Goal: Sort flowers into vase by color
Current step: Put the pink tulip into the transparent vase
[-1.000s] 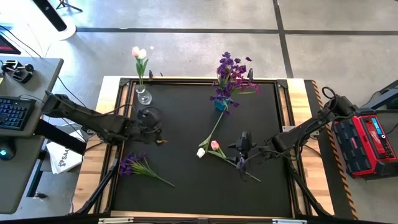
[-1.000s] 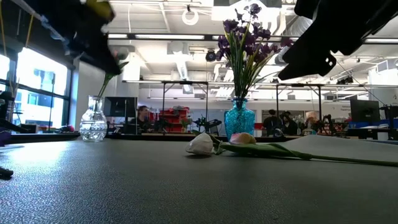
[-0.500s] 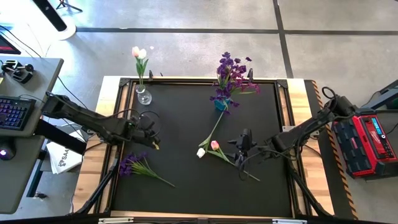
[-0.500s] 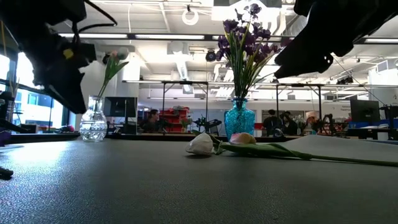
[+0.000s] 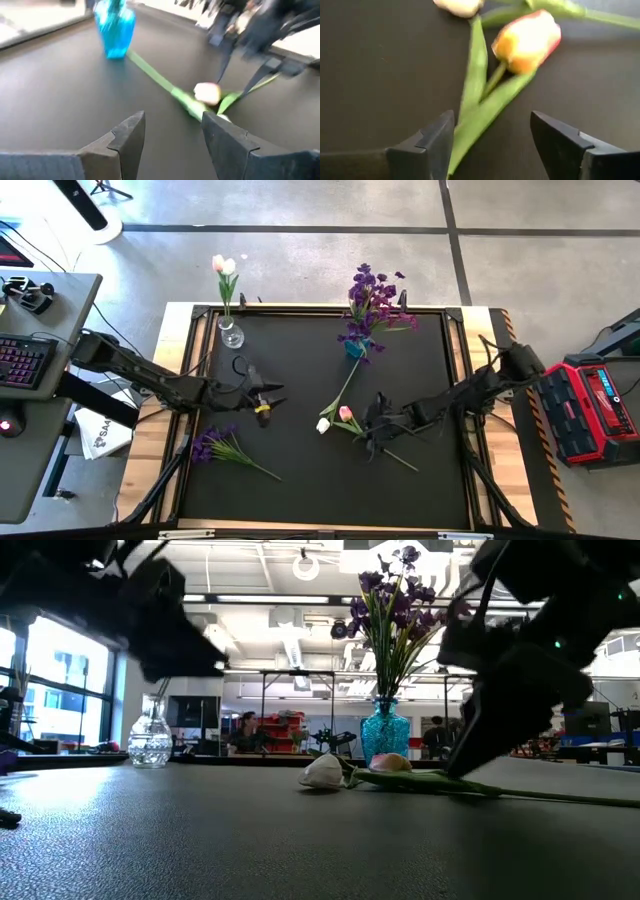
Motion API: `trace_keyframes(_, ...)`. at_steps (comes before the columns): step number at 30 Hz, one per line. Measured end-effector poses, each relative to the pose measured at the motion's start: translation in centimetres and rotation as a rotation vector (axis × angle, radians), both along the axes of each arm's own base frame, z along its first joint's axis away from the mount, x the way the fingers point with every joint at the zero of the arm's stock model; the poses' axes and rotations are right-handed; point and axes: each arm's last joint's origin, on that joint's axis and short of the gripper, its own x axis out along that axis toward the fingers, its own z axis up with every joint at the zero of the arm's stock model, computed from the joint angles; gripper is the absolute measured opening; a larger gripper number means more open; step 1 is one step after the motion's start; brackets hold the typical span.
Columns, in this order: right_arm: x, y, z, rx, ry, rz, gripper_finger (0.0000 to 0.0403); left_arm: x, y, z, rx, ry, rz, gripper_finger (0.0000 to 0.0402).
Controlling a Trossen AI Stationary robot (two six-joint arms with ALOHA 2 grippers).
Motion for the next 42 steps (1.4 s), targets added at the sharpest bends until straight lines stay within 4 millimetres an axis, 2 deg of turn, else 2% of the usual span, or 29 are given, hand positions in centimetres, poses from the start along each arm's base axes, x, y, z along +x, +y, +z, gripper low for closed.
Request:
trace_keyframes(5,0.1,0.1,-1.1,0.021,0.041,0.005,0.0193,0.8,-0.2,0.6,0.082,-0.08,-0.044,0.0186)
trace_keyframes(12,0.3,0.2,-2.0,-0.013,0.062,0.0,0.0115,1.3,-0.4,-0.2,0.101,-0.055,-0.051,0.0186)
trace_keyframes(16,0.2,0.2,-1.4,-0.063,0.04,0.039,0.0047,1.5,-0.4,-0.5,0.112,-0.047,-0.054,0.0186)
trace_keyframes(18,-0.1,0.0,-1.0,-0.145,0.037,0.047,0.0014,1.6,-0.5,-0.3,0.13,-0.063,-0.067,0.0186)
trace_keyframes(22,-0.2,-0.2,0.8,-0.254,-0.045,0.035,0.0016,1.9,-1.3,0.3,0.191,-0.122,-0.166,0.0186)
trace_keyframes(26,-0.7,-0.6,2.5,-0.283,-0.267,0.12,0.001,1.9,-2.1,0.7,0.262,-0.156,-0.332,0.0186)
trace_keyframes(31,-2.3,-2.3,5.6,-0.198,-0.87,0.255,0.0005,1.9,-2.6,1.0,0.329,-0.192,-0.409,0.0186)
trace_keyframes(34,-3.5,-3.0,7.0,-0.175,-1.137,0.352,0.0004,2.0,-2.6,1.7,0.387,-0.252,-0.426,0.0186)
trace_keyframes(38,-3.5,-3.1,7.8,-0.171,-1.224,0.44,0.0002,2.9,-2.7,2.5,0.493,-0.345,-0.51,0.0186)
trace_keyframes(42,-2.6,-2.7,9.2,-0.183,-1.276,0.492,0.0001,5.6,-2.3,2.9,0.576,-0.381,-0.527,0.0186)
